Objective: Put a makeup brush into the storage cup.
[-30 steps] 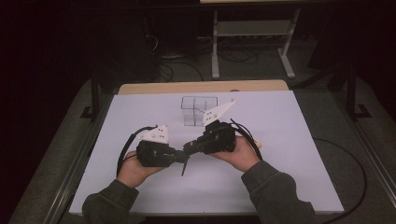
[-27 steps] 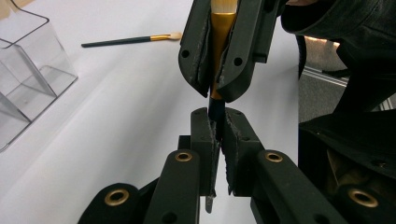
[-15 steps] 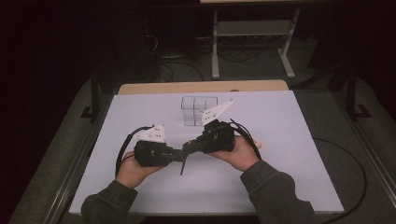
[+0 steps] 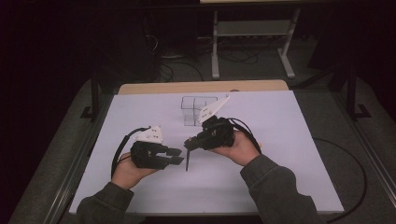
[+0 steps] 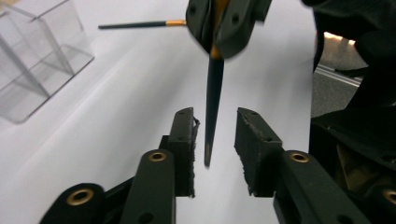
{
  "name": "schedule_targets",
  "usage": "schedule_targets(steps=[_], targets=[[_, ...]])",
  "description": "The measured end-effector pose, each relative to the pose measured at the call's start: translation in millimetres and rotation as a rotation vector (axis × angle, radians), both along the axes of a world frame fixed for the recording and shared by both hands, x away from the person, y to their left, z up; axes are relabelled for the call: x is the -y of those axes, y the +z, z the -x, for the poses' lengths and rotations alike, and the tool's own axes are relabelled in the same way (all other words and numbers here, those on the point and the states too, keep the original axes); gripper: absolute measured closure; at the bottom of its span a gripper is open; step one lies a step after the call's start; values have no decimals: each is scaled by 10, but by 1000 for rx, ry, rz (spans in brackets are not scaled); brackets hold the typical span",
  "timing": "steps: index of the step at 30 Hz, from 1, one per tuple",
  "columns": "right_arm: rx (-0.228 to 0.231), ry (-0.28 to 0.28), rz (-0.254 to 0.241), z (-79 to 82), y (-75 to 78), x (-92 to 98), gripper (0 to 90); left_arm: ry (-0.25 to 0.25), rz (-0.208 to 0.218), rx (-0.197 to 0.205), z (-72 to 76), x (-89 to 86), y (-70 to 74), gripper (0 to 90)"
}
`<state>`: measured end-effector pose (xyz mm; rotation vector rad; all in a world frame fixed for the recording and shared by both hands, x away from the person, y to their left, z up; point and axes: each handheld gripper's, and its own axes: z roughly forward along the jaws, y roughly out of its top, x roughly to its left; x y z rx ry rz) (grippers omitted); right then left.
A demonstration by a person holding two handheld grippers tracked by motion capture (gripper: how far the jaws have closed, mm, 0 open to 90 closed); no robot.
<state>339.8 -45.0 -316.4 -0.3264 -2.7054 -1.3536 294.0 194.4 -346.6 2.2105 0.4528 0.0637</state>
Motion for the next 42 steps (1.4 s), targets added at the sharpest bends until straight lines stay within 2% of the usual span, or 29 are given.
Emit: schedule_targets(steps=[2, 3, 4, 5, 8, 11, 15, 16, 18, 20, 21, 27, 33, 35, 42], targets=[[1, -4, 9, -18, 9, 3, 830, 6, 4, -2, 15, -34, -22, 667], [21, 3, 19, -44, 9, 11, 830, 8, 4, 10, 18, -52, -37, 666], [-3, -13, 24, -39, 29, 11, 830, 16, 3, 9, 26, -62, -45, 663], [18, -10, 26, -60, 32, 14, 830, 25, 3, 3, 35, -80, -55, 661], [34, -10, 32, -99, 64, 16, 830, 45, -5, 3, 42, -125, -77, 641], [23, -19, 56, -119, 102, 3, 830, 60, -13, 3, 51, -173, -108, 628], [42, -14, 66, -177, 124, -27, 830, 75, -20, 1, 64, -208, -155, 600], [30, -21, 77, -179, 136, -31, 830, 80, -26, 2, 70, -218, -163, 594], [34, -26, 85, -205, 150, -37, 830, 85, -20, 1, 81, -238, -176, 586], [60, -16, 79, -253, 164, -46, 830, 87, -17, 2, 90, -265, -183, 581], [46, -26, 93, -254, 178, -43, 830, 91, -10, -1, 95, -274, -191, 579], [73, -26, 89, -319, 225, -61, 830, 97, -31, 8, 112, -302, -219, 567], [78, -28, 98, -364, 251, -91, 830, 112, -26, 1, 128, -300, -271, 553], [76, -25, 97, -384, 250, -92, 830, 105, -48, 7, 123, -317, -276, 549], [77, -36, 97, -447, 261, -87, 830, 128, -31, 17, 130, -367, -283, 519]])
